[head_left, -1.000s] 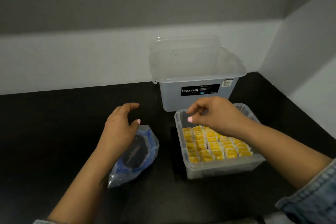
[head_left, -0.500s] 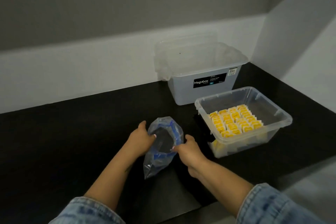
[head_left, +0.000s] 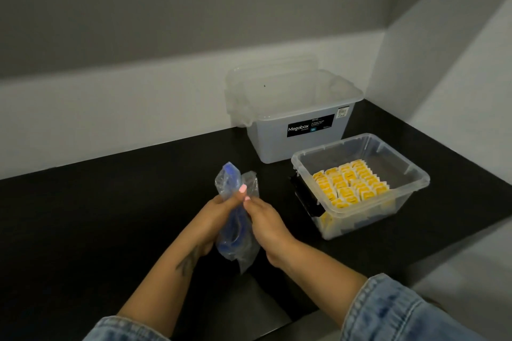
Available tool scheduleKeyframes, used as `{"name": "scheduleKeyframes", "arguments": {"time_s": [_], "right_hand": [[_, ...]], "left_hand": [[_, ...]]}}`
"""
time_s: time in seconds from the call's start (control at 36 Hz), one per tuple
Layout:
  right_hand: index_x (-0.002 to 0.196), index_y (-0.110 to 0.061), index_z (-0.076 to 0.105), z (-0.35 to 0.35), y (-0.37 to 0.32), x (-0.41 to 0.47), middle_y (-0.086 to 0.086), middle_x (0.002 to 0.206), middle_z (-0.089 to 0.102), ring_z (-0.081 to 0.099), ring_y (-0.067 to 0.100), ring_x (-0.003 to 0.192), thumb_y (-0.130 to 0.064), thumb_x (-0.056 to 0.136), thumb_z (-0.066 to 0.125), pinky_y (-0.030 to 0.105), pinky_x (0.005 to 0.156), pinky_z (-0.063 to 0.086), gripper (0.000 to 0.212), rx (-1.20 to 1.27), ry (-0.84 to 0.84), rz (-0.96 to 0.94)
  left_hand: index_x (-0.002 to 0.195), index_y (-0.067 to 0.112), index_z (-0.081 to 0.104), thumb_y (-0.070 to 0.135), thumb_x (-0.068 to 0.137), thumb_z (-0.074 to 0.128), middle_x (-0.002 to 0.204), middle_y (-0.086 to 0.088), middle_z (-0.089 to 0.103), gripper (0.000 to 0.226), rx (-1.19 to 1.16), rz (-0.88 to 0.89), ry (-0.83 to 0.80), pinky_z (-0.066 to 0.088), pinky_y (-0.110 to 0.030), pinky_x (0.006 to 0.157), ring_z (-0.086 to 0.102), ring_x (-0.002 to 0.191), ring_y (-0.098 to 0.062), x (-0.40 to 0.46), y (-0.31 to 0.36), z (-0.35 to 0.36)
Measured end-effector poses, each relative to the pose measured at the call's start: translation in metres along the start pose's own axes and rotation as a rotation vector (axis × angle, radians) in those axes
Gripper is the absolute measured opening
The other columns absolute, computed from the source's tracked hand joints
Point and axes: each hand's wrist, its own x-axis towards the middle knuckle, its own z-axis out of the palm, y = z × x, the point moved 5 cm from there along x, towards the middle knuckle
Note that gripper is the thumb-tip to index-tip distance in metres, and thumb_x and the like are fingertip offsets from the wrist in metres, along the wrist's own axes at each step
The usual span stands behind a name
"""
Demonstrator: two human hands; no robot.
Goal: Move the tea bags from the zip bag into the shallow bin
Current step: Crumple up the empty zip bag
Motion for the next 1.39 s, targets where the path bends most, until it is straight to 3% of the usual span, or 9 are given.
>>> {"name": "scheduleKeyframes", "arguments": {"time_s": [0.22, 0.39, 0.5, 0.72, 0.92, 1.11, 1.19, 1.28, 1.39], "right_hand": [[0.116, -0.027, 0.063, -0.013, -0.037, -0.019, -0.015, 0.104, 0.063, 0.057, -0.001, 0.098, -0.017, 0.099, 0.046, 0.016, 0.076, 0.043, 0.026, -0.132, -0.13, -0.188], [0.124, -0.029, 0.049, -0.047, -0.054, -0.033, -0.009, 0.113, 0.056, 0.055, 0.006, 0.091, -0.023, 0.077, 0.077, 0.024, 0.081, 0.049, 0.055, -0.224, 0.336, -0.487], [0.143, -0.028, 0.03, -0.037, -0.046, -0.026, -0.001, 0.132, 0.053, 0.057, 0.023, 0.115, -0.028, 0.075, 0.077, 0.041, 0.093, 0.05, 0.082, 0.001, -0.026, -0.193], [0.126, -0.02, 0.058, -0.043, -0.049, -0.039, 0.007, 0.115, 0.066, 0.069, 0.014, 0.07, 0.001, 0.081, 0.061, 0.024, 0.055, 0.055, 0.05, 0.323, -0.299, -0.127], [0.125, -0.013, 0.062, -0.059, -0.044, -0.055, 0.014, 0.117, 0.065, 0.065, 0.025, 0.099, 0.012, 0.073, 0.055, 0.04, 0.089, 0.049, 0.058, 0.54, -0.466, -0.112], [0.054, -0.012, 0.064, -0.092, -0.037, -0.066, 0.015, 0.096, 0.067, 0.063, 0.028, 0.087, 0.006, 0.069, 0.047, 0.04, 0.078, 0.051, 0.029, 0.618, -0.163, -0.161], [0.084, -0.013, 0.073, -0.106, -0.027, -0.067, 0.014, 0.108, 0.061, 0.062, 0.03, 0.097, -0.018, 0.069, 0.063, 0.047, 0.086, 0.049, 0.018, 0.597, -0.161, -0.106], [0.12, -0.016, 0.064, -0.115, -0.014, -0.075, 0.013, 0.122, 0.064, 0.06, 0.037, 0.112, -0.053, 0.044, 0.087, 0.058, 0.091, 0.046, 0.087, 0.515, -0.231, 0.028], [0.126, -0.017, 0.058, -0.13, -0.015, -0.09, 0.014, 0.121, 0.065, 0.064, 0.036, 0.107, -0.047, 0.051, 0.087, 0.049, 0.074, 0.058, 0.086, 0.422, -0.189, 0.031]], "left_hand": [[0.108, 0.013, 0.065, 0.024, 0.08, 0.062, 0.1, -0.01, 0.072, 0.03, -0.253, 0.147, -0.104, 0.054, -0.042, 0.083, 0.069, 0.093, -0.024, -0.014, 0.013, -0.023], [0.12, 0.017, 0.058, 0.013, 0.086, 0.058, 0.115, -0.017, 0.066, 0.034, -0.599, 0.143, -0.203, 0.05, -0.053, 0.088, 0.065, 0.105, -0.034, -0.026, 0.02, -0.04], [0.123, 0.013, 0.057, 0.01, 0.082, 0.062, 0.113, -0.02, 0.067, 0.042, -0.672, 0.199, -0.406, 0.058, -0.047, 0.073, 0.067, 0.096, -0.033, -0.043, 0.03, -0.03], [0.125, 0.018, 0.055, 0.011, 0.082, 0.057, 0.115, -0.018, 0.066, 0.043, -0.406, 0.246, -0.447, 0.051, -0.051, 0.091, 0.062, 0.109, -0.037, -0.057, 0.035, -0.017], [0.109, 0.019, 0.071, 0.009, 0.049, 0.089, 0.107, -0.017, 0.069, 0.064, -0.551, 0.316, -0.631, 0.059, -0.04, 0.069, 0.069, 0.091, -0.03, -0.069, 0.041, 0.005], [0.092, 0.016, 0.072, 0.001, 0.07, 0.062, 0.094, -0.011, 0.074, 0.029, -0.515, 0.294, -0.612, 0.059, -0.04, 0.07, 0.072, 0.083, -0.026, -0.071, 0.048, 0.028], [0.083, 0.025, 0.076, 0.008, 0.069, 0.055, 0.09, 0.001, 0.075, 0.03, -0.339, 0.427, -0.547, 0.058, -0.026, 0.06, 0.072, 0.081, -0.016, -0.07, 0.058, 0.039], [0.09, 0.029, 0.076, 0.008, 0.076, 0.057, 0.1, 0.008, 0.072, 0.032, -0.192, 0.534, -0.504, 0.055, -0.02, 0.065, 0.069, 0.093, -0.012, -0.067, 0.065, 0.053], [0.102, 0.023, 0.072, -0.007, 0.085, 0.053, 0.125, 0.02, 0.056, 0.039, 0.067, 0.671, -0.426, 0.053, -0.019, 0.082, 0.054, 0.113, 0.003, -0.06, 0.076, 0.073]]}}
